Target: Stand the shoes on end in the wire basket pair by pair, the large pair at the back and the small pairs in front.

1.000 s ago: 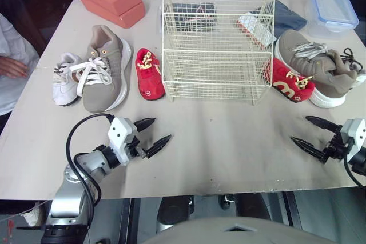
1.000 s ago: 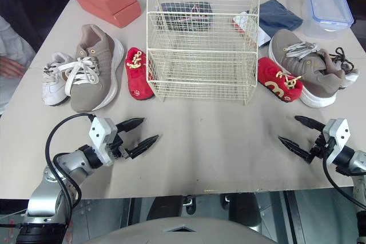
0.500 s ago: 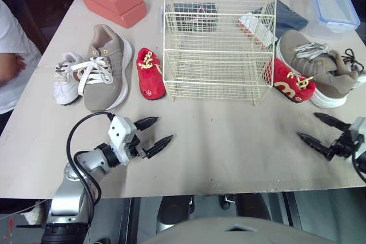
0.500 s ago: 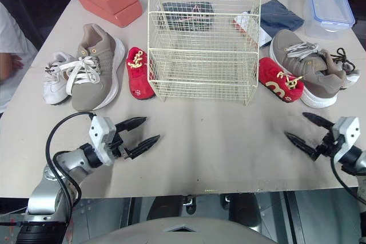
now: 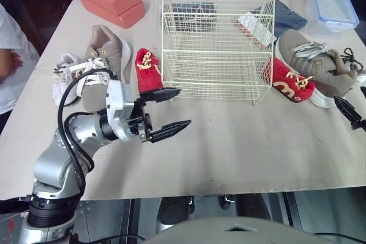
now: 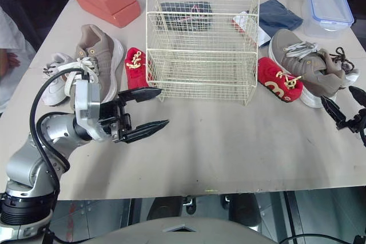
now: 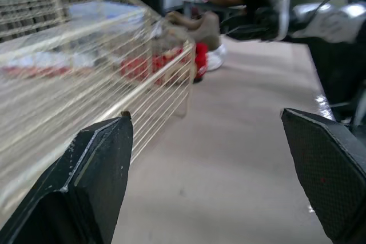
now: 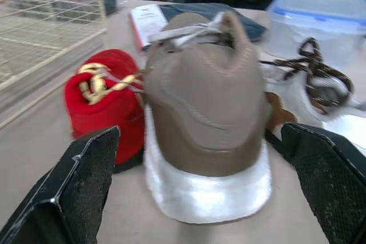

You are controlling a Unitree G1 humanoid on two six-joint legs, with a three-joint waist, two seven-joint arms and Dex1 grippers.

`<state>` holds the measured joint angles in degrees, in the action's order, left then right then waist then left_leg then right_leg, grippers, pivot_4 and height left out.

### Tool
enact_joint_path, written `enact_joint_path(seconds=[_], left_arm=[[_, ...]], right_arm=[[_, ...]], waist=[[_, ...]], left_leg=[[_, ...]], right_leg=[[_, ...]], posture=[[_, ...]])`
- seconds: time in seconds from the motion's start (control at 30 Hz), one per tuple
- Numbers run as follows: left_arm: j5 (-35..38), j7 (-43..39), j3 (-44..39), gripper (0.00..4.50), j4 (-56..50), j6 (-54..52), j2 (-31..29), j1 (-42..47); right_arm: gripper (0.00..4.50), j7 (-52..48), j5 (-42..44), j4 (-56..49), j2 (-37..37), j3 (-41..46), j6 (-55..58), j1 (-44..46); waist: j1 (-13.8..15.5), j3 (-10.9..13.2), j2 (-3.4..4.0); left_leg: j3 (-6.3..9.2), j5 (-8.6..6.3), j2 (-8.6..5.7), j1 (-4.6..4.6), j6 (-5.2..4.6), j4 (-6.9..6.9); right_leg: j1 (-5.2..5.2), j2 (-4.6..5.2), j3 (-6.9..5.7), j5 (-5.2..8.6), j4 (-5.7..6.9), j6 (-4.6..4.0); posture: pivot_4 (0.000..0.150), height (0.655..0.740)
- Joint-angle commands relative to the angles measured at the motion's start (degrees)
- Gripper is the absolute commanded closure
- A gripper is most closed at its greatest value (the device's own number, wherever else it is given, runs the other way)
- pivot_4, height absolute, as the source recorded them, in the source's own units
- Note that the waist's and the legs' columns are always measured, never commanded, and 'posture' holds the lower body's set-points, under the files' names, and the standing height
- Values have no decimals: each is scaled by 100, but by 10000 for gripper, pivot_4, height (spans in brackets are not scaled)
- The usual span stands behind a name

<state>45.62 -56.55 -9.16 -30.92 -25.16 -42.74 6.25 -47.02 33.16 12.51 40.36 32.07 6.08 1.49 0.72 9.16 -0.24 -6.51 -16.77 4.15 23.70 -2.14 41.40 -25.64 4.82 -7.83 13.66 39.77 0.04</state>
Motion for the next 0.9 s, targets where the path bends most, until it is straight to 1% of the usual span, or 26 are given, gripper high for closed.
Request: enact_joint_path(seconds=[0.03,0.13,0.23,0.37,0.5,0.53,0.6,0.67,0.73,0.77,0.83,0.87,0.9], left_arm=[[370,112,-167,378,-308,-285,-157,202],[553,138,-201,378,-364,-495,-276,395],[787,200,-228,378,-390,-662,-331,603],[946,279,-260,378,-497,-803,-374,719],[1117,385,-299,378,-616,-927,-394,788],[1147,405,-309,0,-640,-954,-400,798],[1223,434,-334,0,-671,-1000,-418,817],[1293,465,-346,0,-684,-1024,-420,844],[1327,484,-322,0,-674,-1049,-417,879],[1310,495,-285,0,-663,-1053,-407,901],[1274,513,-220,0,-642,-1057,-381,948],[1261,511,-201,0,-628,-1057,-374,964],[1241,508,-172,0,-610,-1054,-367,995]], right_arm=[[0,78,50,37,144,116,159,234],[0,-105,214,151,206,-14,573,555],[0,-254,185,494,262,-183,859,994],[0,-211,45,919,292,-278,991,1392],[0,-255,-122,1120,318,-414,1036,1549],[5265,-247,-146,1134,318,-429,1034,1550],[14050,-273,-210,1122,330,-458,1012,1527],[21787,-277,-209,1080,315,-441,1030,1507],[31119,-263,-193,1035,305,-417,1044,1496],[34108,-265,-215,1025,316,-423,1016,1488],[42563,-243,-224,994,316,-398,993,1479],[44583,-217,-218,962,303,-372,994,1471],[44583,-192,-231,928,294,-349,957,1456]], waist=[[5,0,0],[7,1,-1],[-3,2,-2],[10,2,-2],[8,2,-3],[8,2,-4],[2,2,-3],[1,2,-3],[2,2,-3],[2,2,-4],[5,2,-4],[5,3,-5],[5,3,-5]], left_leg=[[0,0,-1,-1,0,0],[2,1,-1,0,1,0],[0,1,-1,-2,1,0],[0,3,-1,-1,4,0],[-2,5,-1,1,7,0],[-4,5,-1,0,7,1],[-5,5,-1,-2,8,1],[-4,8,0,-4,11,1],[-2,10,1,-5,15,1],[-2,10,2,-5,15,1],[-3,10,1,-4,16,1],[-3,10,1,-4,16,1],[-2,10,1,-3,16,1]], right_leg=[[0,-1,0,0,1,0],[0,-4,0,0,1,0],[0,-7,2,0,2,0],[0,-8,4,-1,2,-1],[0,-7,4,-2,0,-2],[0,-6,7,-2,0,-1],[0,-7,9,-1,1,0],[0,-10,10,-1,3,0],[0,-14,9,-1,3,0],[0,-14,9,-1,3,0],[1,-13,9,-1,3,0],[1,-13,9,-1,3,0],[1,-13,9,-1,3,0]], posture=[[1500,6860],[1500,6860],[1500,6860],[1500,6860],[1500,6860],[1500,6860],[1500,6860],[1500,6860],[1500,6860],[1500,6860],[1500,6860],[1500,6860],[1500,6860]])
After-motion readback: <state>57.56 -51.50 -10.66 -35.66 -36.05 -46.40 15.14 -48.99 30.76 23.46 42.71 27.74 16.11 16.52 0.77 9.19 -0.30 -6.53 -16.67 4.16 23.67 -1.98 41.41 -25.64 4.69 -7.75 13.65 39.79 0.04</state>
